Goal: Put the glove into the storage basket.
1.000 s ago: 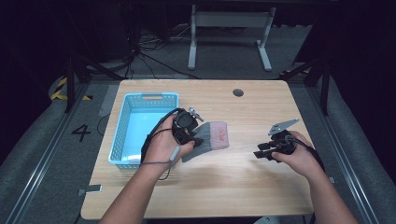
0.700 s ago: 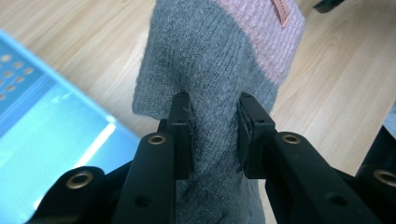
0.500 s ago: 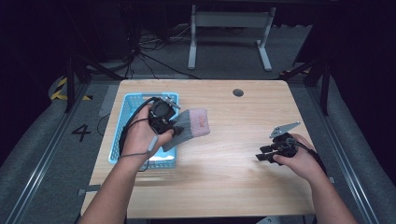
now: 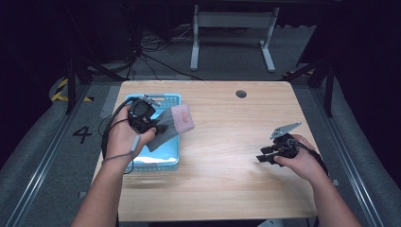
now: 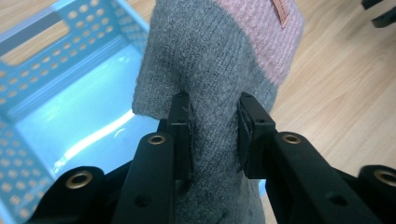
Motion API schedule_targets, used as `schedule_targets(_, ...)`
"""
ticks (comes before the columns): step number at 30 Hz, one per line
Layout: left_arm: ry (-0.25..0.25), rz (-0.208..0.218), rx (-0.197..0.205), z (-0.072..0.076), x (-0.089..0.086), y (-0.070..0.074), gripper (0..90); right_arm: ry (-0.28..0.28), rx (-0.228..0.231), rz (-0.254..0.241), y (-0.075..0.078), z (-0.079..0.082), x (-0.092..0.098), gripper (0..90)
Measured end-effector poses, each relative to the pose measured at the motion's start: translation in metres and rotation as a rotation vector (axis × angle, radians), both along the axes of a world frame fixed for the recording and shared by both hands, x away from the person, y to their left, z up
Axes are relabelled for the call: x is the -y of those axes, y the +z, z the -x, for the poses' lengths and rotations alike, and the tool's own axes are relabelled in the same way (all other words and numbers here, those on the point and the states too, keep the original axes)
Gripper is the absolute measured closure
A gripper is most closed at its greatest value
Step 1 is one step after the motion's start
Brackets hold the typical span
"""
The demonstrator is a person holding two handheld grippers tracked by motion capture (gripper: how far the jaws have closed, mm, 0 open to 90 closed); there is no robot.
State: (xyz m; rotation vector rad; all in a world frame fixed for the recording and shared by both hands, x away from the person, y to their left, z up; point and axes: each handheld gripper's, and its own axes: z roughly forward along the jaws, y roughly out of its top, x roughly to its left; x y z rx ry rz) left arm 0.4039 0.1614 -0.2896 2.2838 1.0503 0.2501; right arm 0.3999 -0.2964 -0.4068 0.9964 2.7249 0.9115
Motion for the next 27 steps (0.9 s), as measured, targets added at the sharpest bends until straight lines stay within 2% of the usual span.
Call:
schedule_targets(6, 0.071, 0.013, 0.008, 0.001, -0.02, -0.005, 70.7, 0.01, 0.0, 0.003, -0.001, -0.003, -0.004, 57.6)
schedule_targets(10, 0.106, 0.025, -0.005, -0.002, -0.033, -0.009, 70.6, 0.009, 0.0, 0.003, -0.001, -0.002, -0.004, 57.6)
schedule_targets(14, 0.134, 0.018, -0.023, -0.009, -0.044, -0.013, 70.6, 0.004, -0.001, 0.003, -0.001, -0.001, -0.003, 57.5)
schedule_targets(17, 0.141, 0.01, -0.035, -0.015, -0.049, -0.018, 70.6, 0.0, 0.0, 0.004, -0.001, 0.0, -0.002, 57.5)
schedule_targets(21, 0.11, -0.007, -0.057, -0.023, -0.052, -0.024, 70.6, -0.007, 0.001, 0.004, -0.001, 0.002, 0.0, 57.4)
schedule_targets(27, 0.107, -0.021, -0.075, -0.032, -0.053, -0.034, 70.5, -0.009, -0.001, 0.009, -0.003, 0.003, 0.001, 56.9)
